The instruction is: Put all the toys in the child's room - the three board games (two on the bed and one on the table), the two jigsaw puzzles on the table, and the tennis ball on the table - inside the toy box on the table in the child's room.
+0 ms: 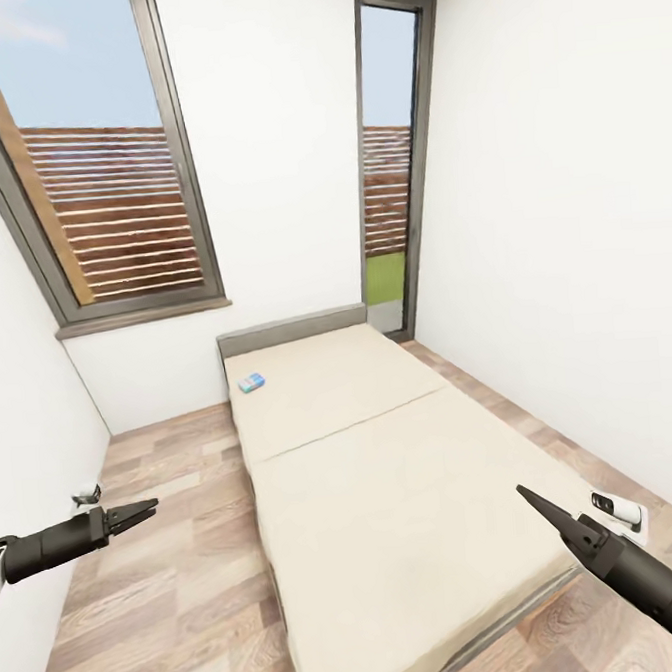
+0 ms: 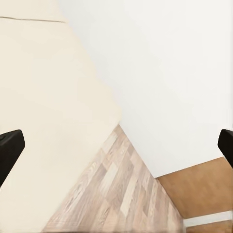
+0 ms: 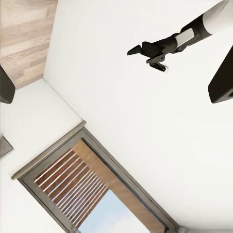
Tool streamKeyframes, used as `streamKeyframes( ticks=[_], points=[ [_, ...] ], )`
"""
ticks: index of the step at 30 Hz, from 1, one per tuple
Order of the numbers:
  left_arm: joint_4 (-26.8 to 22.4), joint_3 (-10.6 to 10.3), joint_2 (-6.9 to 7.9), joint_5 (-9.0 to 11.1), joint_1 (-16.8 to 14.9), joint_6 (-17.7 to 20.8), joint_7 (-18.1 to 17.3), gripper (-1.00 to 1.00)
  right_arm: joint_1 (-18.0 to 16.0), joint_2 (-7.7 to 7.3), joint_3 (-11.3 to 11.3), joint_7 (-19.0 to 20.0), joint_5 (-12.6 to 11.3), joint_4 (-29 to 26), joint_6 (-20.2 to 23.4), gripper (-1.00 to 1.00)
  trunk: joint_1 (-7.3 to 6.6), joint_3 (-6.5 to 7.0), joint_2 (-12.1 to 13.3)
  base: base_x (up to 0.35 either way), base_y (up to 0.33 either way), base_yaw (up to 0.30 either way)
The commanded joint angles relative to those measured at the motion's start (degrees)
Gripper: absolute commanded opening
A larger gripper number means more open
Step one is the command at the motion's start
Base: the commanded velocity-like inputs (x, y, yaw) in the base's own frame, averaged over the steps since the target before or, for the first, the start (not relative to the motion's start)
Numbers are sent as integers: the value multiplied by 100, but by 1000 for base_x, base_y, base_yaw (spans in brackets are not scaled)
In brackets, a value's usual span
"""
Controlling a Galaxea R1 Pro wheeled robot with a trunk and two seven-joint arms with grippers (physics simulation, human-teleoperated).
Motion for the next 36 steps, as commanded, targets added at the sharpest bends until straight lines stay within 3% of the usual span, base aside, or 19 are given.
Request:
streamKeyframes(
  ticks=[1,36],
  points=[
    [0,7,2,-9,-3,60,-25,100,-7,1,-1,4,-18,-2,44,100,4,-10,-13,4,278,-268],
    [0,7,5,-9,-3,60,-23,100,-7,-5,-3,9,-20,-2,53,100,4,86,-13,29,145,-267]
  ],
)
